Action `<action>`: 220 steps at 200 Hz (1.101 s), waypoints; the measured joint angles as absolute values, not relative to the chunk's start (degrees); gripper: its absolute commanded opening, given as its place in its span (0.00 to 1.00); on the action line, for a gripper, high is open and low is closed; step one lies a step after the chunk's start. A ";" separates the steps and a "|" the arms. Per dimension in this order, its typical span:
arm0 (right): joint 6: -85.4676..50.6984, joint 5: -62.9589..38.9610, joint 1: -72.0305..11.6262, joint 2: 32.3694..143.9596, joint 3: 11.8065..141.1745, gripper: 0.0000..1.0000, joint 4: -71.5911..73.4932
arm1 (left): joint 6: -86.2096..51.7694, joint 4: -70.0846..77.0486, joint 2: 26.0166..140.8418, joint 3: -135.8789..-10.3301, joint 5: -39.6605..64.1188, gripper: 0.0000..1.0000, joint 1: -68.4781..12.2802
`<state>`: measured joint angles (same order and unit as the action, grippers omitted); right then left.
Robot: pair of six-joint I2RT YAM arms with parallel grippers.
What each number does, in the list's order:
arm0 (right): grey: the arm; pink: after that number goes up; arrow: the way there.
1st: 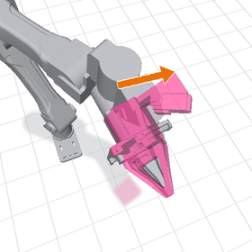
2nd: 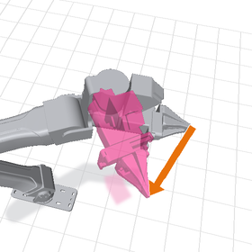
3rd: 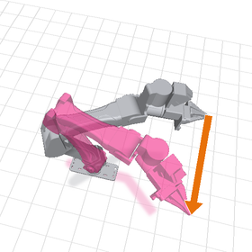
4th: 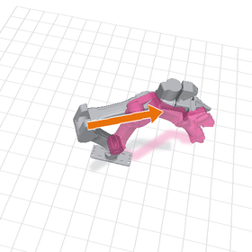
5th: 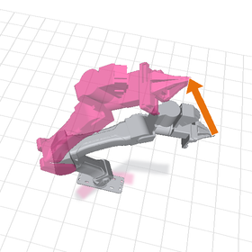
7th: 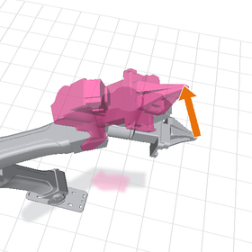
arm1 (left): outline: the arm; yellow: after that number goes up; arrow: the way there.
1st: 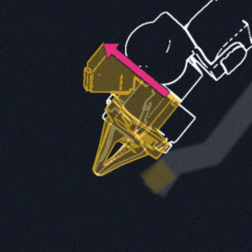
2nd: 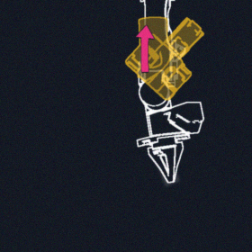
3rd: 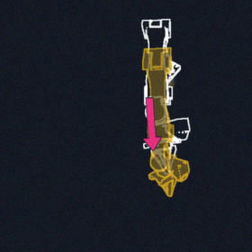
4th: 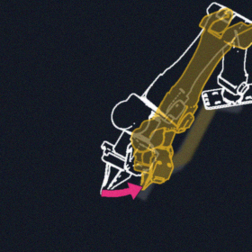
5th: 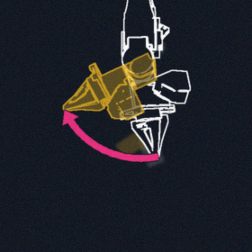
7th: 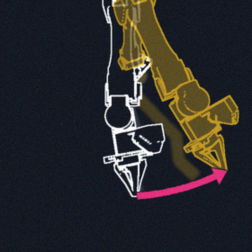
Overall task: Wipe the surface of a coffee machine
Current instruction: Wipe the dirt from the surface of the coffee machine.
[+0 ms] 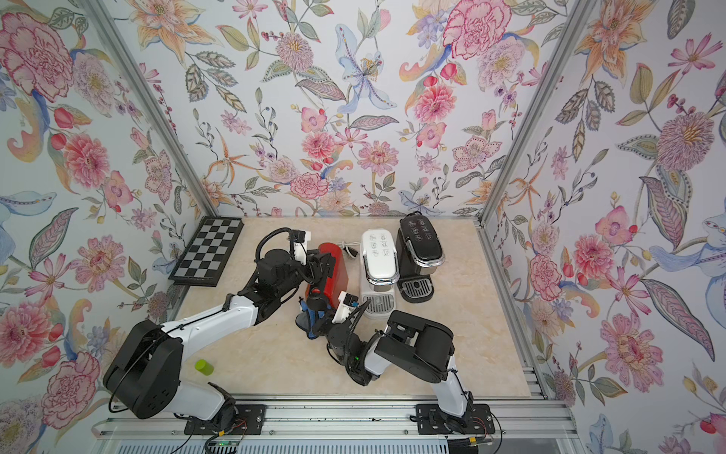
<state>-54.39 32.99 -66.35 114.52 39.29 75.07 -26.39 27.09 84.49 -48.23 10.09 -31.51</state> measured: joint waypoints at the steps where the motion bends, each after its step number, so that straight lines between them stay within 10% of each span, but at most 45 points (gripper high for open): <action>1: -54.39 33.01 -66.35 114.52 39.29 0.00 75.07 | -26.41 27.07 84.47 -48.21 10.07 0.46 -31.51; 116: -59.16 31.66 -65.91 120.88 37.54 0.00 75.83 | -26.44 23.83 78.39 -43.92 10.00 0.47 -31.51; 220: -58.04 19.18 -61.73 78.15 23.88 0.00 38.30 | -25.89 9.80 64.95 -42.78 10.02 0.53 -31.51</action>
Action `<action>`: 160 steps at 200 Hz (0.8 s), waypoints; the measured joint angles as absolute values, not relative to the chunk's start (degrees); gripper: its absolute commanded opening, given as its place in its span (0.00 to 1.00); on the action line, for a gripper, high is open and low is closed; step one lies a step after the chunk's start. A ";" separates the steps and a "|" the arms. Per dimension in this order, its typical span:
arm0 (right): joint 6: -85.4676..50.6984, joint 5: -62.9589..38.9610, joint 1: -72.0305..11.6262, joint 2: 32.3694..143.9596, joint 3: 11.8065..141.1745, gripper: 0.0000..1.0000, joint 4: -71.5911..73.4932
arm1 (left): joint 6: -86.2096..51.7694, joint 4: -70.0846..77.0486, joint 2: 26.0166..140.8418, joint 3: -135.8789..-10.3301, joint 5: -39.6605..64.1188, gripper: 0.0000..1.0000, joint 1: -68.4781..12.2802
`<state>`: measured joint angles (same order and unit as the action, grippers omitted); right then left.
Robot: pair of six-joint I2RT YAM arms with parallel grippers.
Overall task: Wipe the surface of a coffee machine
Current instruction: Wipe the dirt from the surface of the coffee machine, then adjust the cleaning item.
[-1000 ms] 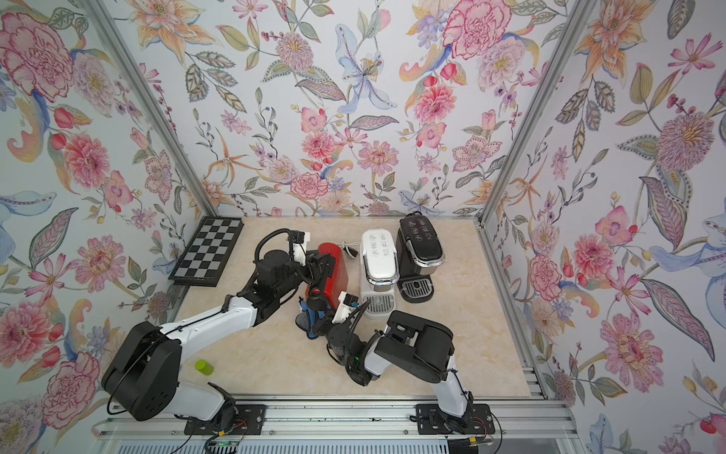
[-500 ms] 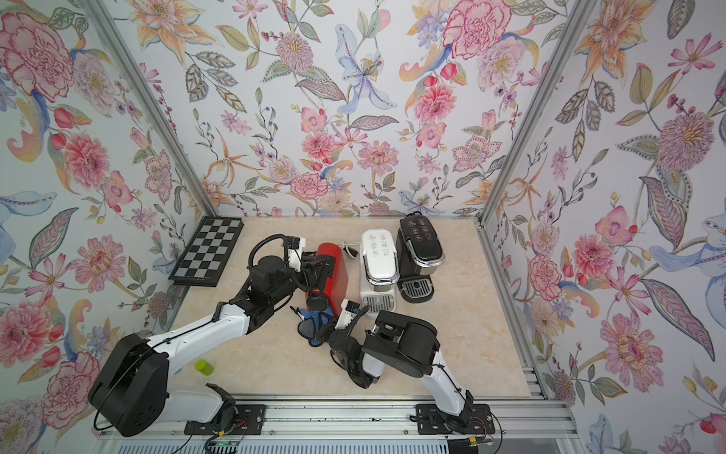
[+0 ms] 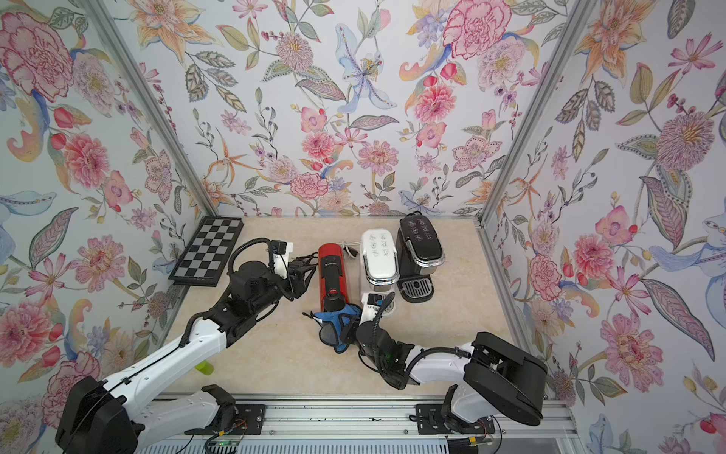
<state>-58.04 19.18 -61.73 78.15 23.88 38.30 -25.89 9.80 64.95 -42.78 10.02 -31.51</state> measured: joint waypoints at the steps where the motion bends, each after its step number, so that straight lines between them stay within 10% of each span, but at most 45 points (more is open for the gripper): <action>1: -58.04 19.05 -61.67 78.00 23.83 0.00 38.15 | -25.89 9.76 64.95 -42.78 10.02 0.53 -31.51; 160: -31.97 -2.48 -47.20 45.43 43.33 0.00 -6.79 | -35.11 30.24 69.43 -42.54 40.58 0.72 -37.15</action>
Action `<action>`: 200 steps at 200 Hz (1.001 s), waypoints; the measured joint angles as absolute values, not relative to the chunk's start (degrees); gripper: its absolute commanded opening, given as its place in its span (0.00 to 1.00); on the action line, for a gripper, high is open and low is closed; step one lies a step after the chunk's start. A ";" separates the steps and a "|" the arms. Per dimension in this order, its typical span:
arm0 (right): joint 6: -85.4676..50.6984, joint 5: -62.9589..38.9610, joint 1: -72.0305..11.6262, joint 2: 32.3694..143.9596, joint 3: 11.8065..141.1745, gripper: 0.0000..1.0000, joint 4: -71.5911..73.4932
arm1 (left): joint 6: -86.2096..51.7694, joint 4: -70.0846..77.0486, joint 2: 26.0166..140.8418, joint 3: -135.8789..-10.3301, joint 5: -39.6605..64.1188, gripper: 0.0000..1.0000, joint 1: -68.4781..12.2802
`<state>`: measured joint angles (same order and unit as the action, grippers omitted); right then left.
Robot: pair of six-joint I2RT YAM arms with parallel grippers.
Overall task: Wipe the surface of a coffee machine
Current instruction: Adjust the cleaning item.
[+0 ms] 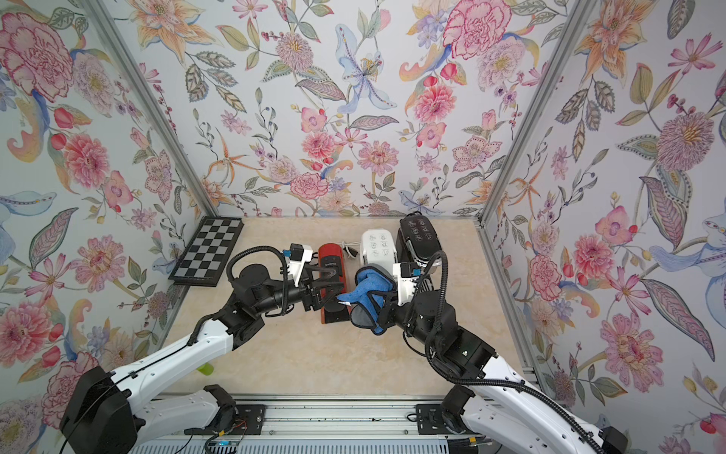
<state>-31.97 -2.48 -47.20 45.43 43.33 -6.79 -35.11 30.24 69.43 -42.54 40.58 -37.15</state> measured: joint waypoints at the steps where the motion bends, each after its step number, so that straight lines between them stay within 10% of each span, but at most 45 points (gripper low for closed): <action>1: -31.77 -2.81 -47.20 45.67 43.55 0.00 -6.85 | -35.24 30.46 69.63 -42.61 40.75 0.72 -37.21; 200: -33.56 -21.28 -37.52 55.40 45.36 0.00 7.79 | -37.32 35.94 77.67 -47.07 47.16 0.53 -41.80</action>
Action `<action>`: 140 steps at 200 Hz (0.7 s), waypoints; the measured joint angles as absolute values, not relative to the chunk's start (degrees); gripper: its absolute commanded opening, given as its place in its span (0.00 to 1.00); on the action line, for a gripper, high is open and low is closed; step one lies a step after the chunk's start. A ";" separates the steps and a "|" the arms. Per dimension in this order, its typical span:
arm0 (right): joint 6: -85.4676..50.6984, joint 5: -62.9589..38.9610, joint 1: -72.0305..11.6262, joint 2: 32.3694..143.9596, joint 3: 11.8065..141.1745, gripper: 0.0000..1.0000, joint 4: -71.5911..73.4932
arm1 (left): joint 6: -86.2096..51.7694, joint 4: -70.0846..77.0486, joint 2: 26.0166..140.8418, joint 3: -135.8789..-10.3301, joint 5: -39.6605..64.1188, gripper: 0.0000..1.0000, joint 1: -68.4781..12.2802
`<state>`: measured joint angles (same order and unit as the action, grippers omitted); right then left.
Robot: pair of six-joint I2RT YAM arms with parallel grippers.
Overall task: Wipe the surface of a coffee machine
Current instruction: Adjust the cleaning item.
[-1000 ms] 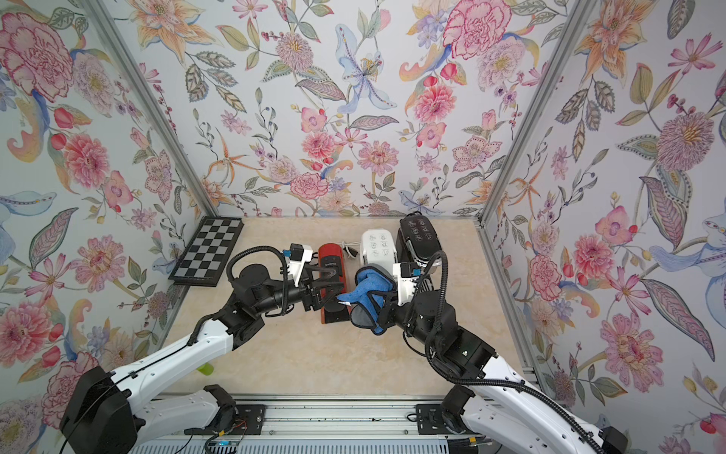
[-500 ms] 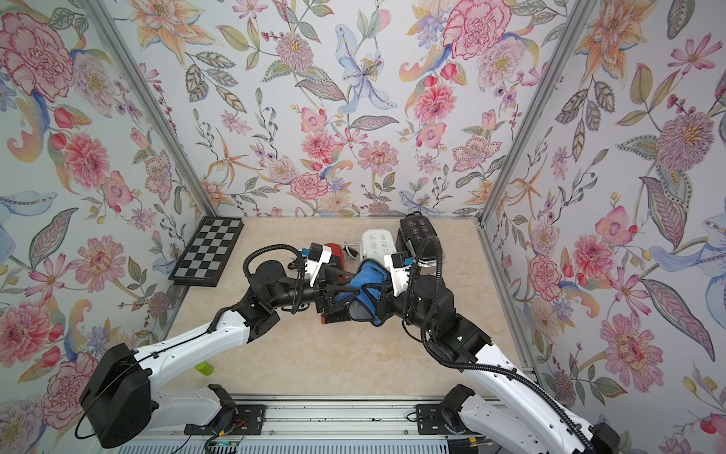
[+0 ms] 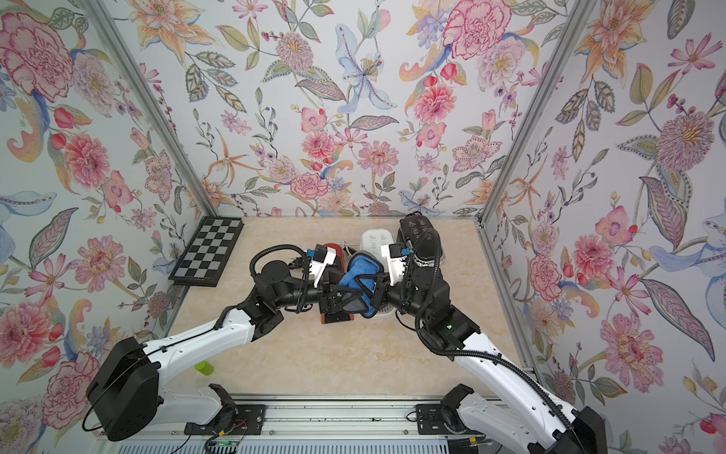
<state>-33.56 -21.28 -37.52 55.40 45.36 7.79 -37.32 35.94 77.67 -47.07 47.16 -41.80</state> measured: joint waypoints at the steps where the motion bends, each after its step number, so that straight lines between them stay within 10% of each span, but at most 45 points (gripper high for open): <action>1: -33.63 -21.30 -37.52 55.42 45.36 0.00 7.90 | -37.39 35.92 77.69 -47.07 47.13 0.52 -41.80; 68: -37.80 -22.20 -37.04 58.11 45.36 0.09 13.82 | -36.40 34.79 78.35 -47.57 45.08 0.00 -41.30; 104: -38.41 -22.44 -36.97 59.61 45.52 0.46 15.42 | -35.46 31.70 76.14 -47.16 43.11 0.00 -39.68; 140: -38.83 -22.98 -35.00 59.31 45.58 0.57 14.46 | -35.27 26.92 68.62 -44.84 39.57 0.00 -33.63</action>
